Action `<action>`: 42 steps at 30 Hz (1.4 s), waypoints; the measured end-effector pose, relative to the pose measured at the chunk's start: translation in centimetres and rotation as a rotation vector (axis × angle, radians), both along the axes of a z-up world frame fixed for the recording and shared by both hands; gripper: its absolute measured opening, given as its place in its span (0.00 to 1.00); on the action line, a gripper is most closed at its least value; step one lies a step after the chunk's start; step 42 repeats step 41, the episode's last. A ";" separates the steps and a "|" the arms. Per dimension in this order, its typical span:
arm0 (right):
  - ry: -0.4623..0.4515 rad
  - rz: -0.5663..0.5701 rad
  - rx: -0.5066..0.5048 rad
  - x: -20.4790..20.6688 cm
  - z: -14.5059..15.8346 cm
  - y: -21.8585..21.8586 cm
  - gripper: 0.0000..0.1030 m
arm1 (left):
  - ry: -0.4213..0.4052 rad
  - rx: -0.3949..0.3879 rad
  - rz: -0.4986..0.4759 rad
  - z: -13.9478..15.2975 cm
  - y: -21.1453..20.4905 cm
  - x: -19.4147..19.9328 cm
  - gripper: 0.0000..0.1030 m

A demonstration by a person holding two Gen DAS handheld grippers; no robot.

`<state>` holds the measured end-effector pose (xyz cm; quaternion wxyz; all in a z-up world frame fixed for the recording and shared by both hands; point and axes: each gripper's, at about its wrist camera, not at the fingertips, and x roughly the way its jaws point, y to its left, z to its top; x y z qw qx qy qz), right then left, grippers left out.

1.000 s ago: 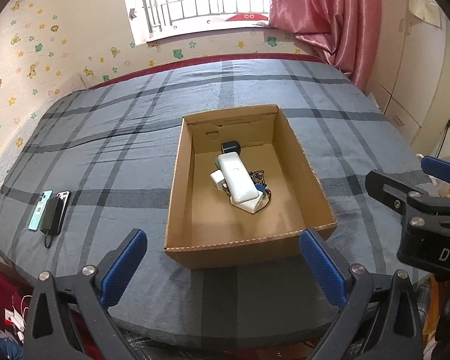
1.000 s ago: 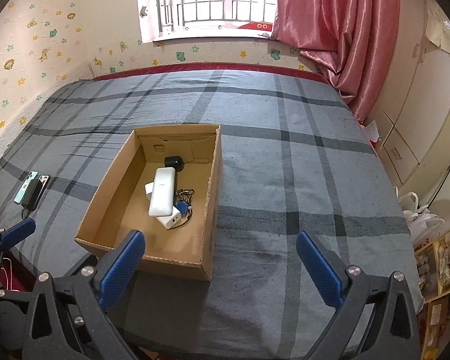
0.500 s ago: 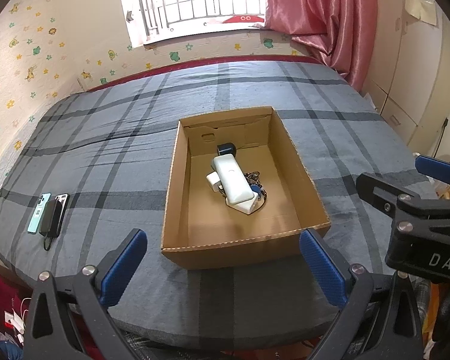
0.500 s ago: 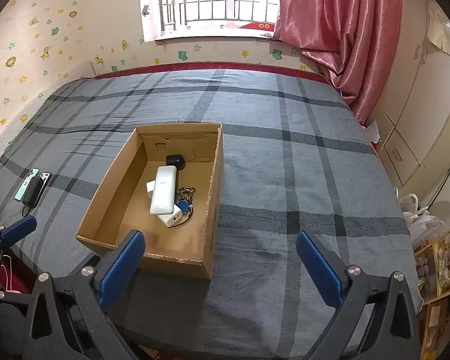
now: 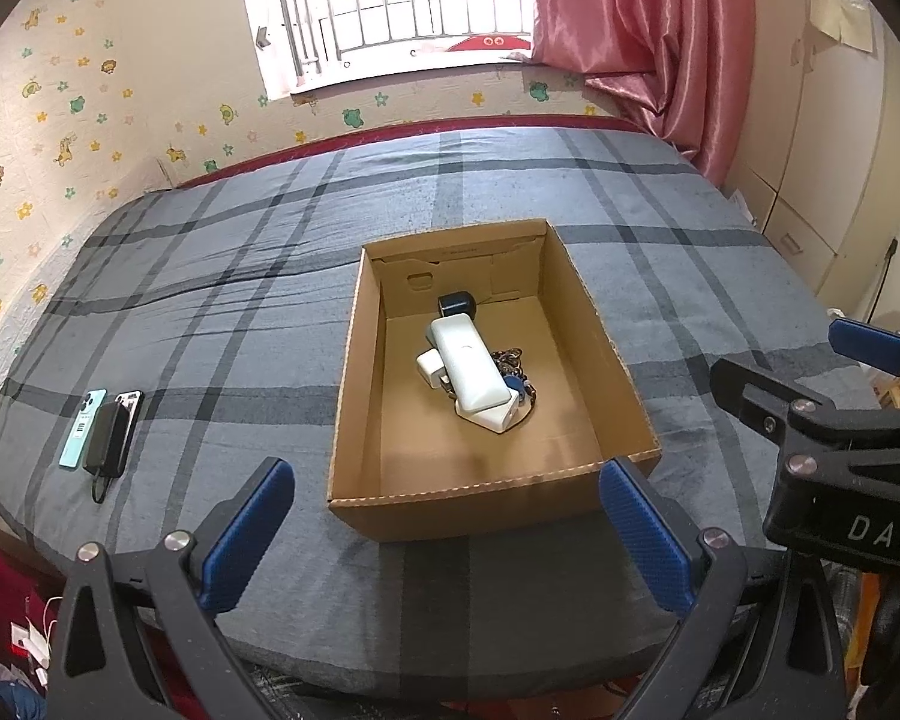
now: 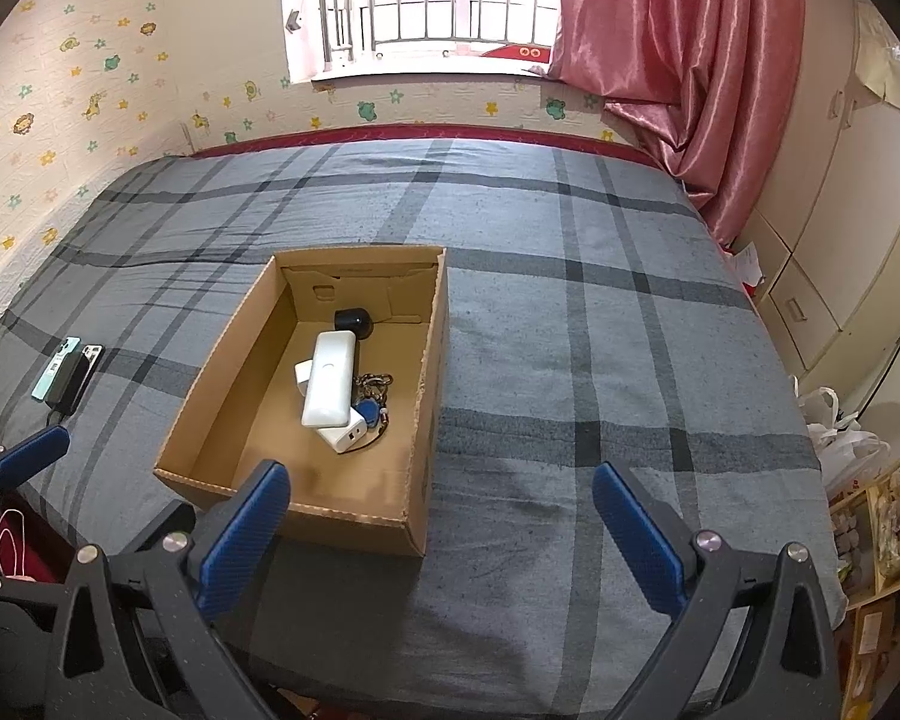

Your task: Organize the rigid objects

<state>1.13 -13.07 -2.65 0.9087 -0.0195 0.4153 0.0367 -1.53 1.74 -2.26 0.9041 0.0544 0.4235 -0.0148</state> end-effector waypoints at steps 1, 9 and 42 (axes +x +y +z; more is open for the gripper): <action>0.001 0.002 0.000 0.0 0.0 0.0 1.00 | -0.001 -0.001 0.000 0.0 0.0 0.0 1.00; 0.004 0.007 -0.001 -0.1 -0.3 0.1 1.00 | -0.001 -0.008 -0.002 0.0 -0.1 0.1 1.00; -0.001 0.011 -0.018 0.9 -0.8 -0.2 1.00 | 0.005 -0.024 -0.004 -0.1 -0.1 1.1 1.00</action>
